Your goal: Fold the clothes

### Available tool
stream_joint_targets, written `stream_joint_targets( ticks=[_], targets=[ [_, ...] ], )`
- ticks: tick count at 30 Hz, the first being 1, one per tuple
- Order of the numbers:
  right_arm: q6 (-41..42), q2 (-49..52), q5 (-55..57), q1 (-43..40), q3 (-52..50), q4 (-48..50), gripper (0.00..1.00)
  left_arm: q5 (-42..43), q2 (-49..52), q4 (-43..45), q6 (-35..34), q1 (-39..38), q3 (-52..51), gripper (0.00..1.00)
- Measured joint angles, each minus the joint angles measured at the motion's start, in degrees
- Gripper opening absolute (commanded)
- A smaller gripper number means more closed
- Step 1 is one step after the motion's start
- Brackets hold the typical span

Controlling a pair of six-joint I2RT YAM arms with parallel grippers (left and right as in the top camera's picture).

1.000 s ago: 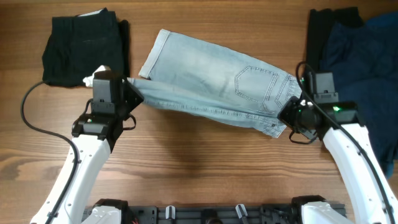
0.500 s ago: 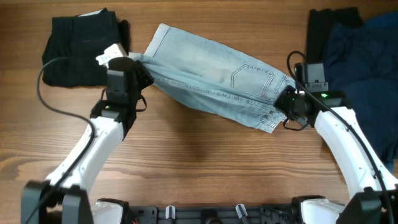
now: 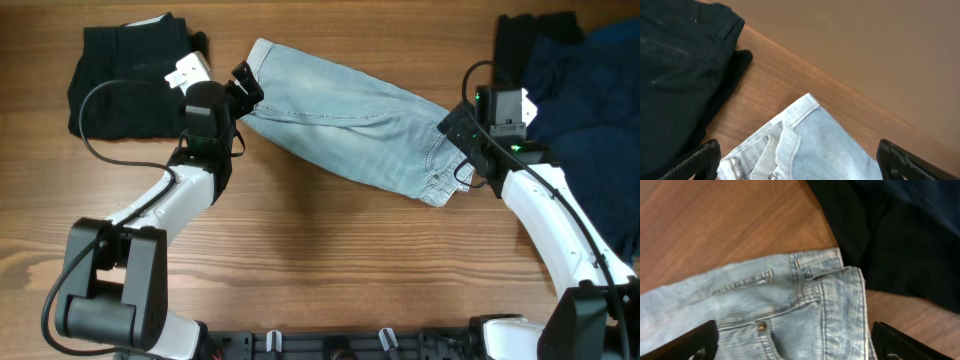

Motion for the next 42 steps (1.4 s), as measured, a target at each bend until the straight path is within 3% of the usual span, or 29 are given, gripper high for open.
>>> stream_joint_targets(
  ticks=[5,13,18,21,23,26,31,42],
  targets=[
    [-2.75,0.0,-0.17,-0.02,0.0,1.27,1.0,2.29,0.02,-6.21,4.11,0.0,2.27,0.99],
    [-21.49,0.02,-13.81,-0.13,2.62,-1.2,0.99,7.91,0.02,-12.66,8.2,0.0,3.32,0.97],
    [-26.23,0.02,-17.09,-0.13,2.84,-2.73,0.98,11.34,0.02,-14.16,19.67,0.0,3.52,0.9],
    [-27.21,0.02,-18.47,-0.13,2.84,-3.78,0.98,11.32,0.61,-16.09,27.76,0.0,5.81,0.91],
    [-27.63,0.02,-18.88,-0.13,2.84,-4.39,0.98,11.28,2.69,-20.55,32.24,0.0,10.01,0.91],
    [-27.67,0.02,-19.08,-0.15,2.84,-5.22,0.98,11.1,8.61,-33.9,37.2,0.0,20.85,0.88],
    [-27.67,0.02,-19.26,-0.13,2.84,-6.16,0.98,11.13,13.14,-46.99,40.04,0.0,33.29,0.76],
    [-27.85,0.02,-19.28,-0.15,2.84,-6.49,0.98,11.13,20.96,-53.16,39.76,0.0,35.43,0.6]
  ],
)
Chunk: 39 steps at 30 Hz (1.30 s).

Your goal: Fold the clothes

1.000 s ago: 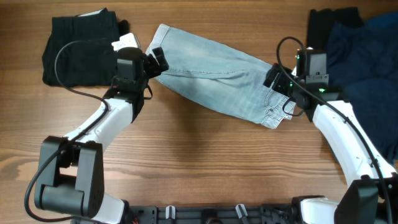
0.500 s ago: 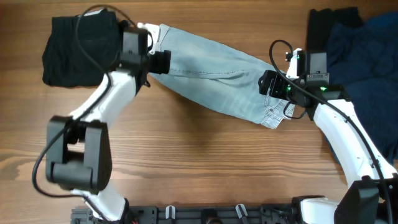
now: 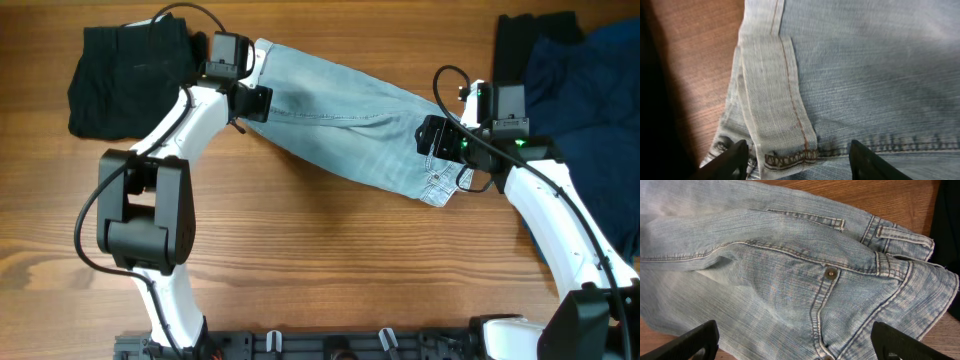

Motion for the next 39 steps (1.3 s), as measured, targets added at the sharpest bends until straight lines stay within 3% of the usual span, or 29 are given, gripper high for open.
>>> stream_joint_targets(
  ticks=[7,14,17,25,29,30,31,32,35,39],
  targets=[
    [-0.15,0.0,0.0,0.0,0.0,0.0,0.98,0.0,0.26,0.02,-0.76,0.04,0.0,0.51],
    [-0.22,0.0,0.02,0.0,0.0,0.0,0.98,0.0,3.48,0.04,-1.05,0.04,0.0,0.13],
    [-0.22,0.0,0.0,0.02,0.0,0.0,0.98,0.37,3.48,1.2,-1.31,0.04,0.0,0.05],
    [-0.22,0.0,0.02,0.0,0.0,0.31,0.98,0.63,3.52,2.08,-4.66,0.04,6.1,0.04],
    [-0.22,0.0,0.07,0.0,0.0,0.31,0.98,1.31,3.5,9.33,-5.66,-0.15,11.56,0.04],
    [-0.22,0.0,0.07,0.0,0.0,0.31,0.98,1.62,3.5,12.17,-6.29,-0.35,11.76,0.1],
    [-0.22,0.0,0.09,0.02,0.0,0.33,0.98,1.73,3.5,13.84,-6.84,-0.48,11.78,0.49],
    [-0.2,0.0,0.09,0.02,0.0,0.37,0.98,1.81,3.5,15.3,-7.56,-0.74,11.76,0.98],
    [-0.22,0.0,0.15,0.0,0.0,0.48,0.98,1.9,3.93,19.65,-8.2,-1.22,11.8,1.0],
    [-0.22,0.0,0.26,0.0,0.0,0.7,0.98,1.9,5.9,17.88,-8.66,-1.27,11.87,1.0]
  ],
)
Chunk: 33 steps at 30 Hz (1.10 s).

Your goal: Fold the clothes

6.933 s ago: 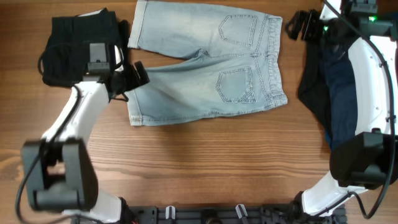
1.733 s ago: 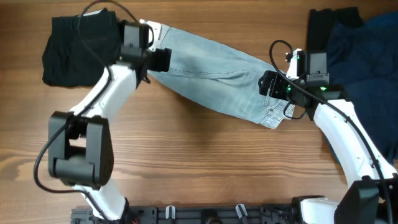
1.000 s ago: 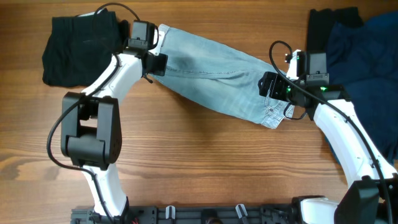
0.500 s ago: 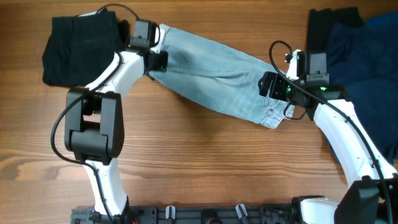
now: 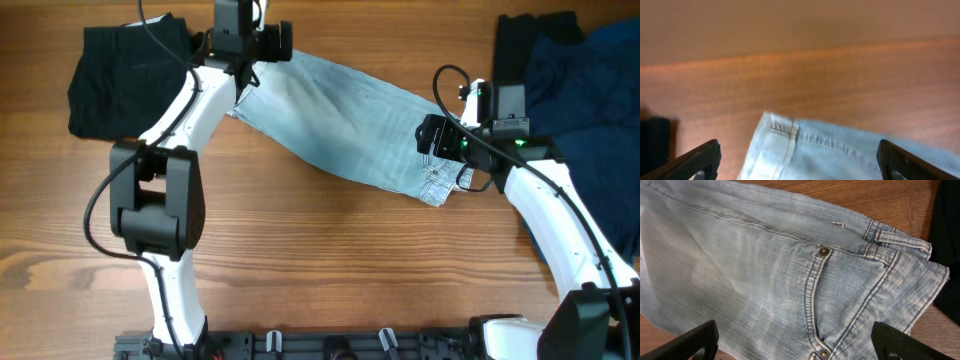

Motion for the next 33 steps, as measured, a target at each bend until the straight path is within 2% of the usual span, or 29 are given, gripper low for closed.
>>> stream_joint_targets(
  ticks=[6,12,14,16,21,23,25,27,31,33],
  targets=[
    [0.92,0.0,1.11,0.0,0.0,-1.01,0.99,0.0,0.61,-12.24,0.0,-0.09,0.13,1.0],
    [8.83,0.39,5.4,-3.48,0.09,-8.07,0.98,0.22,0.46,-23.12,0.0,-0.96,0.13,1.0],
    [11.13,0.98,5.55,-6.93,0.09,-8.33,0.89,0.26,0.37,-24.2,0.0,-1.16,0.13,1.0],
    [12.52,1.53,5.29,-9.77,0.09,-7.3,0.86,0.26,0.28,-24.3,0.0,-1.22,0.13,1.0],
    [14.51,3.98,3.1,-10.73,-1.7,1.25,0.74,0.26,0.13,-24.7,0.0,-1.22,0.13,1.0],
    [15.85,5.49,2.54,-10.73,-2.78,4.55,0.65,0.24,0.13,-24.72,0.0,-1.22,0.13,1.0],
    [16.74,7.72,2.25,-10.73,-2.95,6.12,0.43,0.24,0.13,-24.81,0.0,-1.22,0.13,1.0],
    [17.33,9.57,2.08,-10.73,-3.17,7.45,0.34,0.24,0.13,-25.09,0.0,-1.22,0.13,1.0],
    [18.23,10.56,1.9,-10.73,-3.39,11.96,0.21,0.24,0.13,-25.62,0.0,-1.22,0.13,1.0],
    [18.38,10.56,1.9,-10.73,-3.39,14.47,0.11,0.24,0.13,-25.64,0.0,-1.22,0.13,1.0]
  ],
)
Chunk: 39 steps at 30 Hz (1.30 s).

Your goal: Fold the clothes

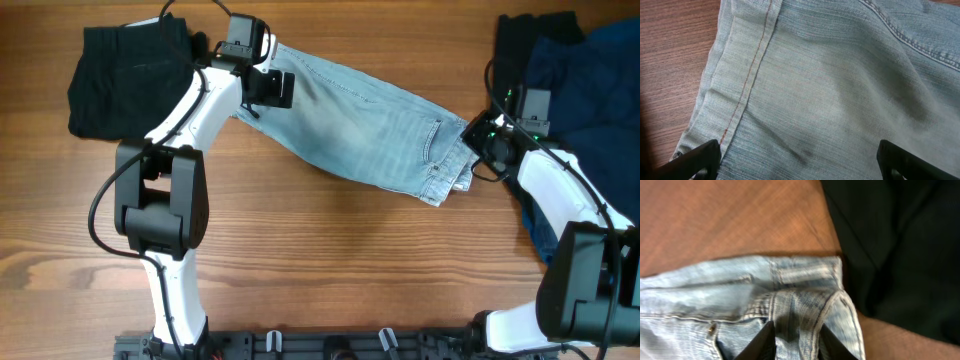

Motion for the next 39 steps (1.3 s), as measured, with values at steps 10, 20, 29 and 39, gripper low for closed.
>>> stream_joint_targets(
  ticks=[10,20,29,39],
  targets=[
    [0.15,0.63,3.32,0.02,-0.22,7.39,0.04,0.0,0.0,0.0,0.0,0.0,0.0,1.0],
    [-6.49,4.68,4.83,-2.12,2.4,-4.46,0.97,-0.33,0.0,0.0,0.0,0.0,0.0,1.0],
    [-16.26,-5.68,-1.88,-1.77,9.75,-18.47,0.04,-0.66,-2.23,-3.63,-2.91,0.42,0.02,1.0],
    [-16.22,-0.76,-6.1,11.39,9.4,-23.26,0.04,-0.66,-10.54,-6.78,-9.64,7.56,0.87,1.0]
  ],
)
